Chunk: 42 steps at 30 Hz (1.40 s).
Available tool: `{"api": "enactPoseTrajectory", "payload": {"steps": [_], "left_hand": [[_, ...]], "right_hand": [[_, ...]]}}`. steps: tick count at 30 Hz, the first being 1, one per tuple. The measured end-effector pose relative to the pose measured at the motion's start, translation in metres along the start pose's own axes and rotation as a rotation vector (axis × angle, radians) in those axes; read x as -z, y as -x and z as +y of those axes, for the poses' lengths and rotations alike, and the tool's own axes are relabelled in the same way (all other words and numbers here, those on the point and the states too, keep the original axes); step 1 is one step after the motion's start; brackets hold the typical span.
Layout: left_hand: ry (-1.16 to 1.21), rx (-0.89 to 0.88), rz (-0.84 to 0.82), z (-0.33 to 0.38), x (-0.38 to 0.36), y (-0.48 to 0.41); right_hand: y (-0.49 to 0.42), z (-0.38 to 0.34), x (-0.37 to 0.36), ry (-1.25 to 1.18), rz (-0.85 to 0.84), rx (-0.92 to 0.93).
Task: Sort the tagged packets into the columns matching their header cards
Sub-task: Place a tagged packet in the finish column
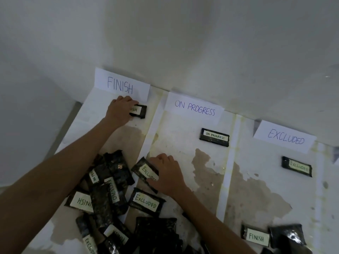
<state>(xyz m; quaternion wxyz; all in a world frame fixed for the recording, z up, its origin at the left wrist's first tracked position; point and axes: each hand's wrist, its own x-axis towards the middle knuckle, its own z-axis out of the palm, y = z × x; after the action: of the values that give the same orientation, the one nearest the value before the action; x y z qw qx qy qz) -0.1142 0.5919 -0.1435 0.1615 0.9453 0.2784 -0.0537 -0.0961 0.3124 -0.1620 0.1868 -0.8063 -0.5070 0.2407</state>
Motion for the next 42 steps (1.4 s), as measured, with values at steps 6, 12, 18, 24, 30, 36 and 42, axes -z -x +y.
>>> {"api": "enactPoseTrajectory", "payload": {"steps": [6,12,18,24,30,36,42], "left_hand": [[0.024,-0.022,0.027,-0.002,-0.006,0.003],[0.112,0.0,0.074,0.01,-0.008,0.025],[0.224,0.042,0.08,0.057,-0.008,0.08],[0.261,-0.026,0.016,0.108,-0.026,0.137],[0.302,-0.078,-0.025,0.157,-0.046,0.156],[0.352,-0.17,-0.068,0.218,-0.054,0.14],[0.338,-0.276,-0.114,0.29,-0.078,0.106]], "right_hand": [[0.003,-0.005,-0.004,0.128,0.049,0.027],[0.01,-0.021,-0.011,0.272,0.024,-0.009],[0.018,-0.016,0.001,0.153,0.056,-0.012],[0.049,0.02,0.045,0.118,0.072,0.025],[0.094,0.069,0.081,0.111,0.083,-0.061],[0.118,0.139,0.129,0.107,0.166,-0.169],[0.11,0.212,0.172,0.097,0.197,-0.241]]}}
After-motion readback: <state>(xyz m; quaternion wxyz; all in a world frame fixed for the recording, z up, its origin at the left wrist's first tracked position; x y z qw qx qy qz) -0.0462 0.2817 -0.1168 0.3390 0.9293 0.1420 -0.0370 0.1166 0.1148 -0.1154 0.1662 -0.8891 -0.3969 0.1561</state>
